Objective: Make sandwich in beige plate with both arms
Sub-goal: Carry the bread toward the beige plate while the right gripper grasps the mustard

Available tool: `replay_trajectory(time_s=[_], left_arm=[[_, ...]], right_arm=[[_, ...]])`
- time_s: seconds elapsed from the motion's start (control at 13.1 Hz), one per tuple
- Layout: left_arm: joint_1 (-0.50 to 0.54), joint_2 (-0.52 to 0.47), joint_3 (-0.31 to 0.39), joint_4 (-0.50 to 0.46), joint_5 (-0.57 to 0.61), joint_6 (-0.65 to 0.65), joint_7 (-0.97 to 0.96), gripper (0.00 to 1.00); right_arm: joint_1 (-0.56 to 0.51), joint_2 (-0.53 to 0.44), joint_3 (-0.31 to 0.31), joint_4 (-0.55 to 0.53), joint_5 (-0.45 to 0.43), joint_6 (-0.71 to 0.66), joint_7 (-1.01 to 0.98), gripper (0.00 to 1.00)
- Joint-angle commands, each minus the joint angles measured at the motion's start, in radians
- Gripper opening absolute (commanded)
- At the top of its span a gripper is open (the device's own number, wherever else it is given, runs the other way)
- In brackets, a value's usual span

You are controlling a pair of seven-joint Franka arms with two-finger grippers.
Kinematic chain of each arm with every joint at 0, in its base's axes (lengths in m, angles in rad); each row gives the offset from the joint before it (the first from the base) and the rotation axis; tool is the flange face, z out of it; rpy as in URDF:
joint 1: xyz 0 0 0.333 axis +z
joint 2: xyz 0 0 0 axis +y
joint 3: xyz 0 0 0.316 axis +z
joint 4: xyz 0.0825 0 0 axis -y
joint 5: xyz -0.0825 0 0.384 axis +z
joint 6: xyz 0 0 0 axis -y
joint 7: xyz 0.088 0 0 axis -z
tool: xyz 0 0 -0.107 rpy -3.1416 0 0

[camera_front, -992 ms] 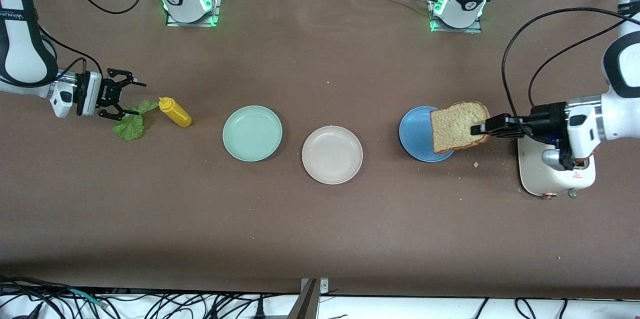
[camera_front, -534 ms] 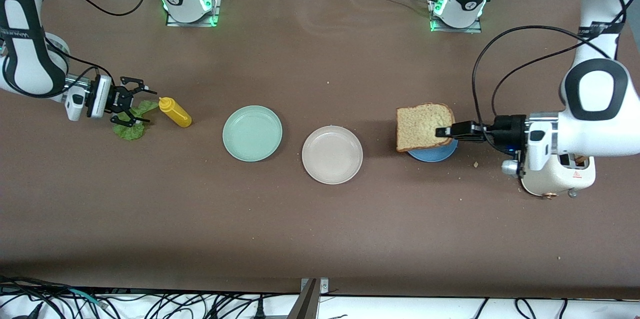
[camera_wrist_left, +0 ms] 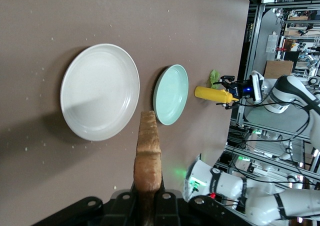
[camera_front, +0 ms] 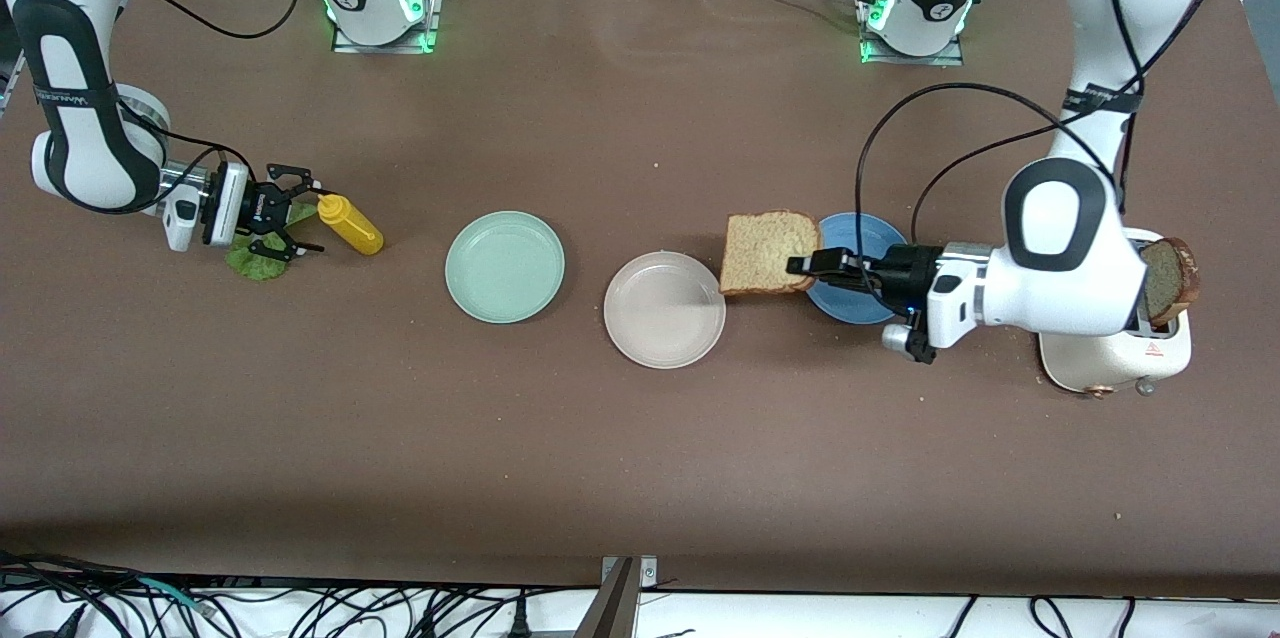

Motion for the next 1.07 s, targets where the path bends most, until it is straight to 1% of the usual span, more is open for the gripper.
replay_trajectory(time_s=[0.0,0.08,0.15,0.31,0.38,0.46,0.61,0.69,0.76,0.92,0.99], left_arm=[[-0.024,0.046,0.009,0.019,-0.075,0.027,0.117,0.00],[-0.035,0.048,0.009,0.013,-0.079,0.038,0.149,0.00],[-0.046,0.060,0.009,0.010,-0.080,0.065,0.156,0.00],[-0.073,0.072,0.009,0.008,-0.099,0.113,0.156,0.00],[-0.073,0.089,0.009,0.010,-0.097,0.113,0.157,0.00],[-0.076,0.106,0.009,0.011,-0.099,0.115,0.159,0.00],[-0.086,0.118,0.009,0.014,-0.112,0.118,0.179,0.00],[-0.086,0.126,0.009,0.013,-0.143,0.119,0.212,0.00],[-0.086,0.143,0.009,0.013,-0.157,0.118,0.243,0.00],[-0.087,0.151,0.009,0.013,-0.166,0.118,0.252,0.00],[-0.093,0.152,0.009,0.013,-0.171,0.121,0.254,0.00]], right_arm=[[0.036,0.023,-0.005,0.005,0.063,-0.002,-0.038,0.99],[0.038,0.035,-0.005,0.005,0.069,0.001,-0.053,0.99],[0.038,0.052,-0.005,0.005,0.101,-0.002,-0.075,0.99],[0.038,0.084,-0.005,0.005,0.135,-0.006,-0.113,0.98],[0.045,0.087,-0.005,0.003,0.143,-0.006,-0.116,0.90],[0.053,0.086,-0.005,0.003,0.143,-0.002,-0.124,0.64],[0.053,0.084,-0.005,0.003,0.155,0.000,-0.127,0.33],[0.061,0.083,-0.005,0.003,0.166,0.001,-0.127,0.18],[0.062,0.080,-0.006,0.005,0.166,0.004,-0.127,0.10],[0.085,0.066,-0.008,0.019,0.166,0.030,-0.119,0.06],[0.119,0.054,-0.011,0.035,0.163,0.070,-0.107,0.06]])
